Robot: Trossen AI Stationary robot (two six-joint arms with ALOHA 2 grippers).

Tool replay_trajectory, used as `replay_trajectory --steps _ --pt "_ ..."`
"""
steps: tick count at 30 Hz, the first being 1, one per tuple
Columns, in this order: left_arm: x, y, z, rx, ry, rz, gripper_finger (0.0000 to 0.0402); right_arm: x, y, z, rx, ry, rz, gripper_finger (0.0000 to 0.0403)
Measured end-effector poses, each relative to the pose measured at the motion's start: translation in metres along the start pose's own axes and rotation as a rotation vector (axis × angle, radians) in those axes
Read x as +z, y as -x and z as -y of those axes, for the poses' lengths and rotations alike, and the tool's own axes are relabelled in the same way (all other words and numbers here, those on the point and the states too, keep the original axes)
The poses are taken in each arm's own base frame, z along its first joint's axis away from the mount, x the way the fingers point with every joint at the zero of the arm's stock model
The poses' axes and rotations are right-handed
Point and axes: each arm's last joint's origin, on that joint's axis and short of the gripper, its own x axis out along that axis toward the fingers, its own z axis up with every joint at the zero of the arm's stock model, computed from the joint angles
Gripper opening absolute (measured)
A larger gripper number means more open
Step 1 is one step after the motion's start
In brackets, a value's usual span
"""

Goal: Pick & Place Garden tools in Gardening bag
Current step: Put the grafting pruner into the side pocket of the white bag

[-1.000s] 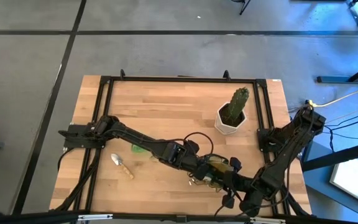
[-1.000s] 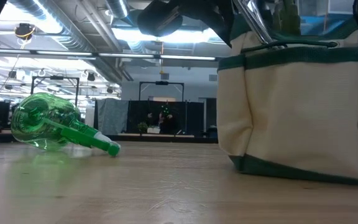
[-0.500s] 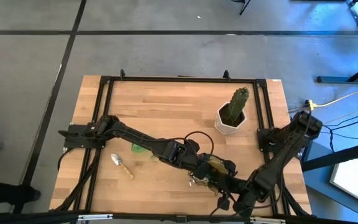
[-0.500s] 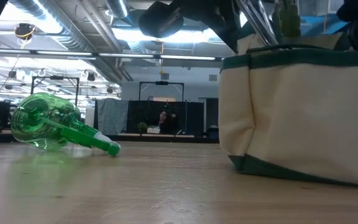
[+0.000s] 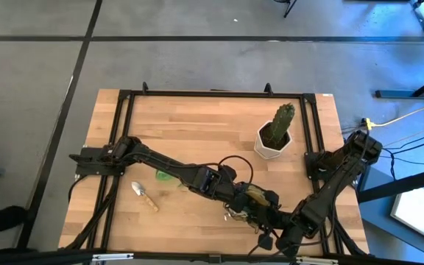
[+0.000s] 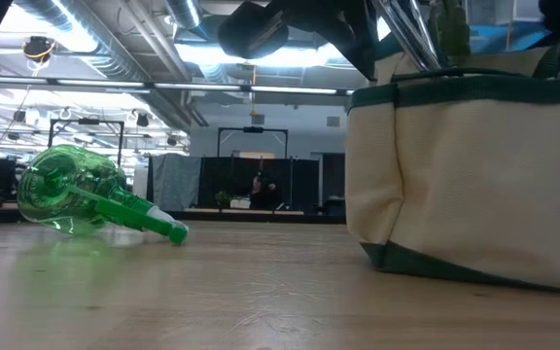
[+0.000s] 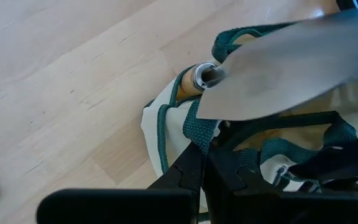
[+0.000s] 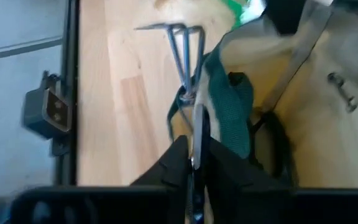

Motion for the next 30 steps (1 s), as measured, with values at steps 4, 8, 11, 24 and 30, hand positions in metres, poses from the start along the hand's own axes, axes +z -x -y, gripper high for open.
replay_trajectory --steps 4,8,11,24,30 --pt "0.000 0.000 0.000 0.001 -0.002 0.005 0.0001 0.000 0.003 0.001 0.022 -0.009 -0.037 0.0122" --pt "0.000 0.000 0.001 -0.007 -0.011 0.007 0.0001 0.006 0.008 0.001 -0.001 0.015 -0.059 0.0185" --pt "0.001 0.000 0.003 -0.026 -0.020 0.013 0.0001 0.012 0.013 -0.001 -0.013 0.034 -0.085 0.0214" --pt "0.016 0.027 -0.002 -0.021 -0.072 0.113 0.0001 0.074 0.058 0.005 -0.161 0.150 -0.141 0.0233" --pt "0.022 0.030 -0.012 0.045 -0.125 0.057 0.0001 0.083 0.060 0.009 -0.185 0.173 -0.152 0.0234"
